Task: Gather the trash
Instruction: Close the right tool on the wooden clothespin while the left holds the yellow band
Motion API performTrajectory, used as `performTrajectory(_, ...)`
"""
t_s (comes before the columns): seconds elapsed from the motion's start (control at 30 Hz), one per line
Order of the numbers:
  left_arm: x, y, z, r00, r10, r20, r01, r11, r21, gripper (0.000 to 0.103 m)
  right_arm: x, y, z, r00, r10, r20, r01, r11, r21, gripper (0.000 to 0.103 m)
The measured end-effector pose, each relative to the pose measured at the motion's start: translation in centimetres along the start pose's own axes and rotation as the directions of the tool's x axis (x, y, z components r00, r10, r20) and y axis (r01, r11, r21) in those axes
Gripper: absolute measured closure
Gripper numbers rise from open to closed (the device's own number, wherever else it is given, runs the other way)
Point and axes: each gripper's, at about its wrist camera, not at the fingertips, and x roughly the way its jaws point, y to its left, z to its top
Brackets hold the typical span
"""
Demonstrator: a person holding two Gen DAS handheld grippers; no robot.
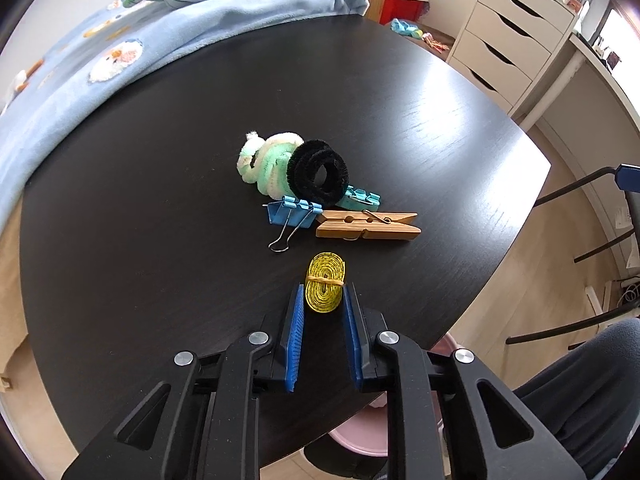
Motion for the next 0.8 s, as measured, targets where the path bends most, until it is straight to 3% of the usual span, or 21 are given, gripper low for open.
performTrajectory(0.37,-2.5,0.4,-0.8,0.999,0.025,0.036,-0.023,0.999,-0.044,0.084,1.0,0.9,1.3,1.0,0.007,-0.002,-0.007,0.998,-0.059,0.004)
performTrajectory(0.8,-4.3,1.1,-1.5,0.997,0.026,0.066,-0.021,0.996,-0.087,0.084,4.6,3.1,4.6,0.998,0.024,-0.059,-0.036,0.974,-0.225,0.004)
